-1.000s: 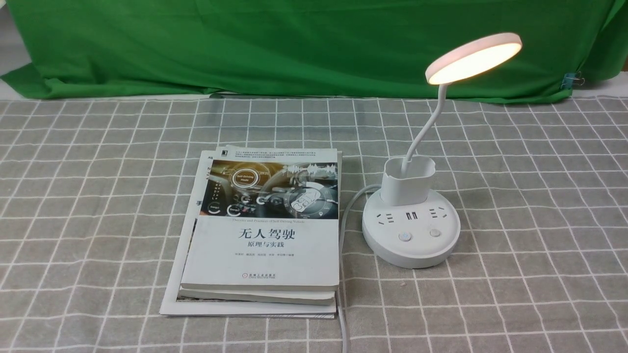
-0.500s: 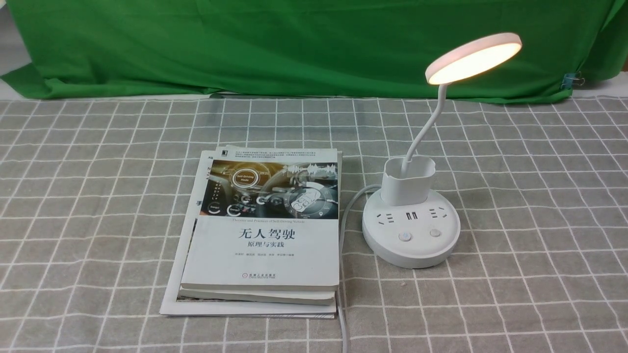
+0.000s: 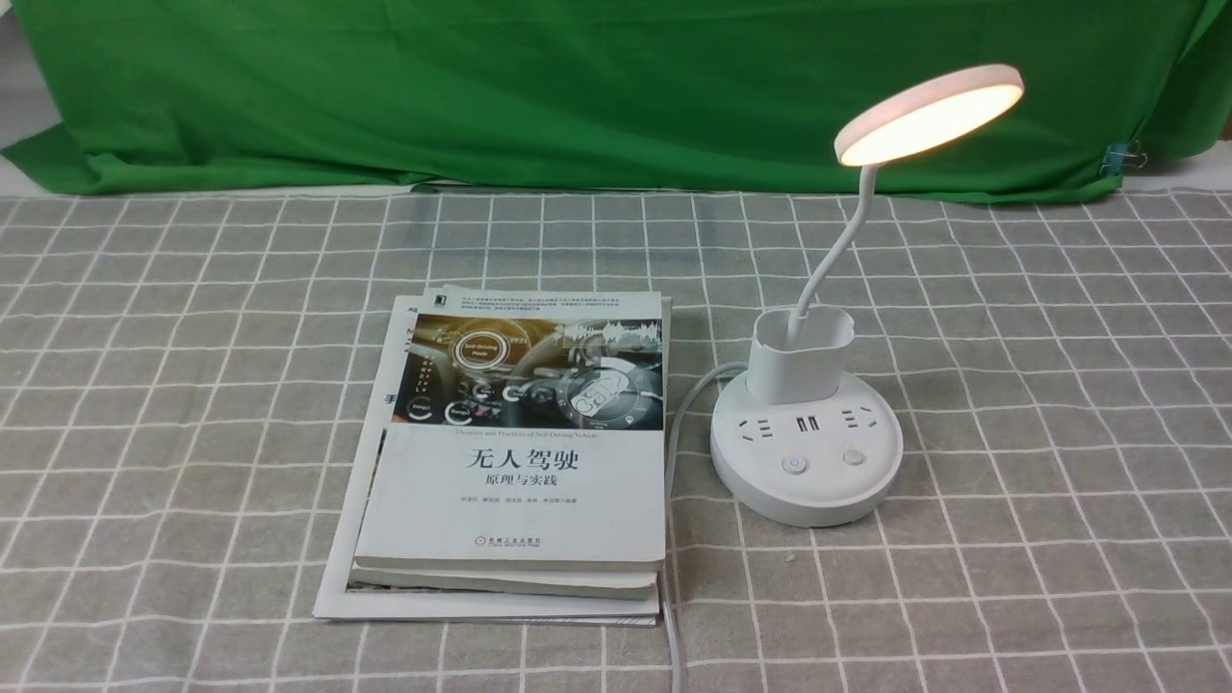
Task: Turn on the desk lamp on the grey coffee tablecloth with your hand.
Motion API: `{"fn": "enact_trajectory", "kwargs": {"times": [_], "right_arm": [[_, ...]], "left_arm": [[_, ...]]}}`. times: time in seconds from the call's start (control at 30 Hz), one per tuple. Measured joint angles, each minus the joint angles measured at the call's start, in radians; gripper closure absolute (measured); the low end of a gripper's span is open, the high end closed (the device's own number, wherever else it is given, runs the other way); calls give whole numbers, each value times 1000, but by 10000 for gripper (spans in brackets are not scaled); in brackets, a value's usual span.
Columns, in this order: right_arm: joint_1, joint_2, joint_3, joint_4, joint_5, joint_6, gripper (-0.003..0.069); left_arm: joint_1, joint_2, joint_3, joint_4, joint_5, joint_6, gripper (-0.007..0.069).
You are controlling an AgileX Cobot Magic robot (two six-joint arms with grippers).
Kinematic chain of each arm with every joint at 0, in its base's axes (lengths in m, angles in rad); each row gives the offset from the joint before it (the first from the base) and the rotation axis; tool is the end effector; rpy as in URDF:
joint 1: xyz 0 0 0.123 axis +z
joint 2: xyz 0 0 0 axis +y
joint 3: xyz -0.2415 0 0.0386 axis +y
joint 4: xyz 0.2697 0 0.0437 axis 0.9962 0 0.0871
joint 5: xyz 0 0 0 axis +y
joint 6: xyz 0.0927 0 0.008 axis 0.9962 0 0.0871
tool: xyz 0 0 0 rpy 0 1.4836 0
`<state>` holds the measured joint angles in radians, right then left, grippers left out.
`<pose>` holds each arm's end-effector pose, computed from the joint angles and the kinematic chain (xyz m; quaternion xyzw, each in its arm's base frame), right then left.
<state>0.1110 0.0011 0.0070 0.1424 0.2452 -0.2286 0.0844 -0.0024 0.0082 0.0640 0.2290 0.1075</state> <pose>0.1192 0.0165 0.1881 -0.0877 0.7575 0.0198 0.6467 0.1198 0.0115 0.1894 0.0276 0.7567 0.0883 0.6472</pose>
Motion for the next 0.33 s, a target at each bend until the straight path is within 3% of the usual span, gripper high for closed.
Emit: {"fn": "enact_trajectory", "kwargs": {"times": [0.33], "right_arm": [[0,0,0,0,0,0,529]], "left_arm": [[0,0,0,0,0,0,606]]}}
